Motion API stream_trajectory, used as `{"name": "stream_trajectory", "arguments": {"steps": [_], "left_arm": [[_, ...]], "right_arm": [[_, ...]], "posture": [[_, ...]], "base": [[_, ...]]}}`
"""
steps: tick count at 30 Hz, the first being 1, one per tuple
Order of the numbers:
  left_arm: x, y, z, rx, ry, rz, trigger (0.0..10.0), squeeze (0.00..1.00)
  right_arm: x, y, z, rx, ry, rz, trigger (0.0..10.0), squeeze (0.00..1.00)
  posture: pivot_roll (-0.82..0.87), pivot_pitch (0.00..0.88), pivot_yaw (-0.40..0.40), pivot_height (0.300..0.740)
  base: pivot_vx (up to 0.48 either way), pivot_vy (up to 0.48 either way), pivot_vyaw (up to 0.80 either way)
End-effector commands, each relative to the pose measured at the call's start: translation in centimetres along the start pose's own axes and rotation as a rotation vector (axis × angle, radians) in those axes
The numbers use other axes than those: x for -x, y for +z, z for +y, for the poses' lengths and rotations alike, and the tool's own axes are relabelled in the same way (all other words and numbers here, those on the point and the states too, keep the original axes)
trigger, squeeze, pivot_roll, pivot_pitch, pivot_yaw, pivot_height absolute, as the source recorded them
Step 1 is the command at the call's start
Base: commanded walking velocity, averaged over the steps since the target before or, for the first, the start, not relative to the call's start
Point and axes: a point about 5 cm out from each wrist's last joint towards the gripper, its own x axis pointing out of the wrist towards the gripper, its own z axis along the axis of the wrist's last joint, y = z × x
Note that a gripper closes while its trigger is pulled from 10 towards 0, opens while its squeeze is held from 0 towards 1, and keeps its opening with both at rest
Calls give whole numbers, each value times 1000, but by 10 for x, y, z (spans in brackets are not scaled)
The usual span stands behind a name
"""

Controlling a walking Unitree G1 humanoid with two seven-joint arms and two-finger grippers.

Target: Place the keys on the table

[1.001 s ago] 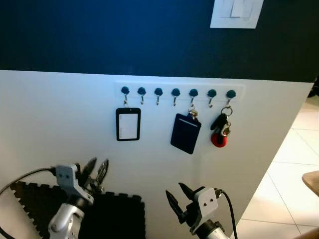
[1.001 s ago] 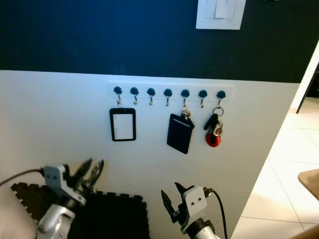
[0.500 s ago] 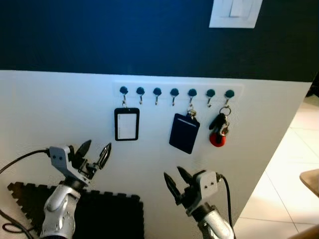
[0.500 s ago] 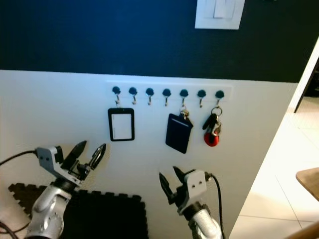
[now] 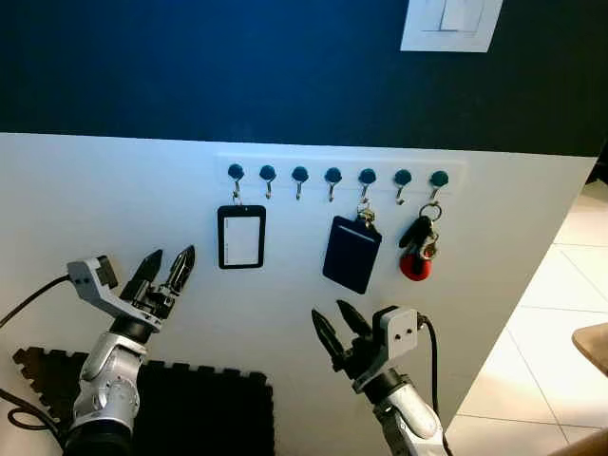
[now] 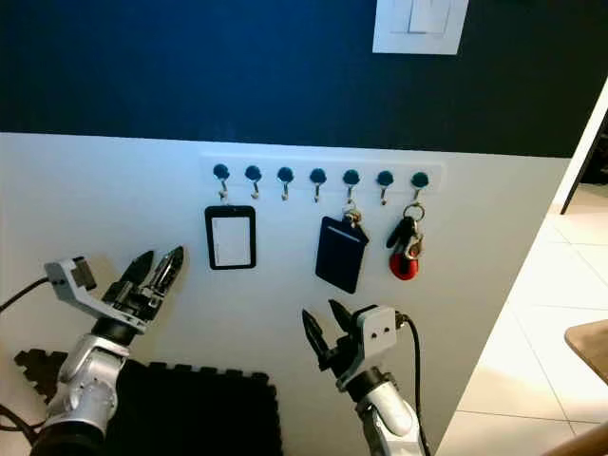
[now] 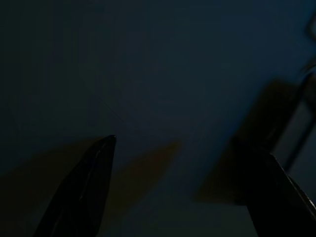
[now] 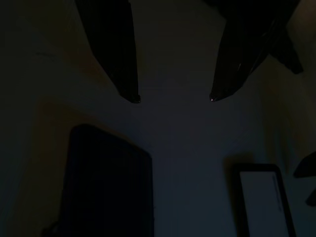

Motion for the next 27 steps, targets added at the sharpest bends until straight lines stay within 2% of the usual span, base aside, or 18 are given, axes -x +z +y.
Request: {"name": "stream_trajectory", "arguments": {"steps": [1, 2, 4, 11, 13, 14, 17, 22, 27], "left_arm": [[-3, 0, -7, 77, -47, -16, 10000, 0], [-3, 0, -7, 77, -47, -16, 10000, 0], [-2, 1, -12, 127, -88, -15, 10000, 0], [4, -6, -22, 110, -178, 63, 10000, 0], [5, -8, -25, 88, -204, 92, 10000, 0], [6, -10, -27, 38, -220, 107, 10000, 0], [6, -10, -27, 6, -217, 104, 10000, 0], [1, -7, -18, -145, -119, 68, 10000, 0], [0, -6, -17, -202, -109, 71, 10000, 0]], "right_arm": [[0, 2, -1, -20, -3, -7, 10000, 0], [0, 2, -1, -20, -3, -7, 10000, 0], [1, 2, 0, -24, -1, -7, 10000, 0], [2, 1, -1, -23, 1, -3, 10000, 0], [2, 1, 0, -21, 5, -1, 10000, 0], [2, 1, 0, -19, 9, -1, 10000, 0], [2, 1, 0, -18, 10, 0, 10000, 0], [1, 2, 0, -13, 7, -5, 10000, 0], [1, 3, -1, -11, 6, -7, 10000, 0]], "posture": [[29, 65, 1, 740], [29, 65, 1, 740], [29, 65, 1, 740], [33, 63, 2, 740], [33, 63, 2, 740], [34, 63, 1, 740], [34, 63, 1, 740], [31, 63, 3, 740], [30, 62, 5, 740]], "base": [[0, 0, 0], [0, 0, 0], [0, 0, 0], [0, 0, 0], [0, 0, 0], [0, 0, 0], [0, 0, 0], [0, 0, 0], [0, 0, 0]]}}
